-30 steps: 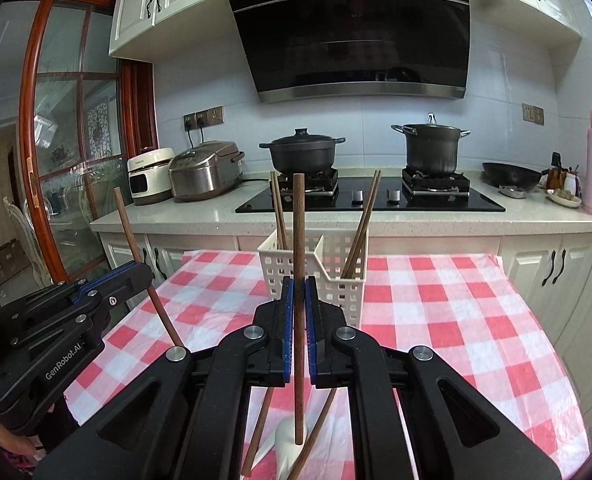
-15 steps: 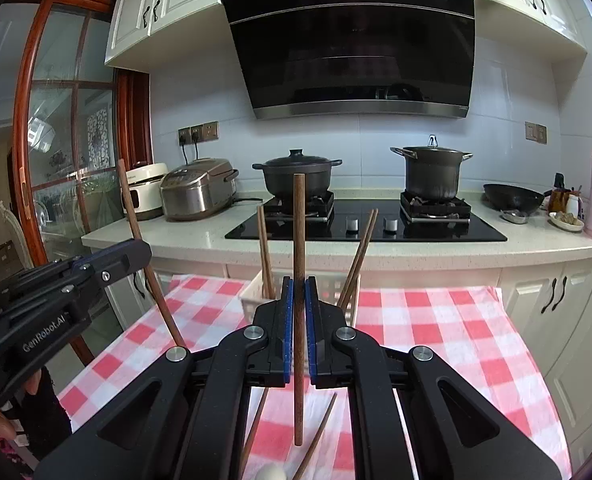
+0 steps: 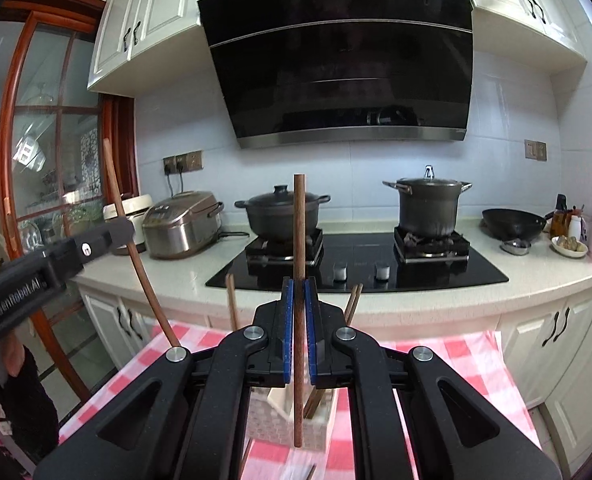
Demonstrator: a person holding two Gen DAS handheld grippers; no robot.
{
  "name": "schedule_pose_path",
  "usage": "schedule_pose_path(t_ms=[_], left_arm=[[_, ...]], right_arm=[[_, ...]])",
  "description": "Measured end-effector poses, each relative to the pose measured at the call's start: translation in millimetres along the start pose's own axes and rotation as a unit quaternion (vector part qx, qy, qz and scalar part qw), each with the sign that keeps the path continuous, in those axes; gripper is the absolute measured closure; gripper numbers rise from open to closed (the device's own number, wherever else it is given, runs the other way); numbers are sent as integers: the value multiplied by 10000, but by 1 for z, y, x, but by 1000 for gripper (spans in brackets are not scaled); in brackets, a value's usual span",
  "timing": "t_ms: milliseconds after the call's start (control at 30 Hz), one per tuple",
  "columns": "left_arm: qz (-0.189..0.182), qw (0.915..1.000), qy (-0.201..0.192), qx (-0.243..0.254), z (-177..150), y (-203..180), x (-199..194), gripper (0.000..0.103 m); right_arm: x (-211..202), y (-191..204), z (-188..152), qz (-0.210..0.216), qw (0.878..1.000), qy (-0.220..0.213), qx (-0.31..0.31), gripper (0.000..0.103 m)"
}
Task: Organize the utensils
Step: 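Lower both chopsticks into the caddy and open both tools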
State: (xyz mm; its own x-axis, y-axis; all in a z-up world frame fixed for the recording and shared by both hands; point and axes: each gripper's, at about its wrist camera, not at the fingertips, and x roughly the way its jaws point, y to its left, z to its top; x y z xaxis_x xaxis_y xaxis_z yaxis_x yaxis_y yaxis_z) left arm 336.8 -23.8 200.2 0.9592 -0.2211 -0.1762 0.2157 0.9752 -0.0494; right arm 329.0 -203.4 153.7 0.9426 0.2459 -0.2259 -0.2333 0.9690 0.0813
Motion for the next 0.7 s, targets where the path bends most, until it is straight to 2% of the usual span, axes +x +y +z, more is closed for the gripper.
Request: schedule_pose_path(t_ms=[133,267,500,700], left_arm=[[87,9999,-73,-51,15,5,22,97],[184,9997,44,-184,12,16,51,97],[112,9978,536,-361,-24,30,97,97],[35,9941,1034,-314,-60,30,122,97]], right_arm=[[16,-5,11,-27,10000,-65,45,96],[39,-6,7,-72,10000,30,-49,96],[71,-14,-21,-119,9990,422,17,96],[93,-17,-42,-26,9961,881,50,96]])
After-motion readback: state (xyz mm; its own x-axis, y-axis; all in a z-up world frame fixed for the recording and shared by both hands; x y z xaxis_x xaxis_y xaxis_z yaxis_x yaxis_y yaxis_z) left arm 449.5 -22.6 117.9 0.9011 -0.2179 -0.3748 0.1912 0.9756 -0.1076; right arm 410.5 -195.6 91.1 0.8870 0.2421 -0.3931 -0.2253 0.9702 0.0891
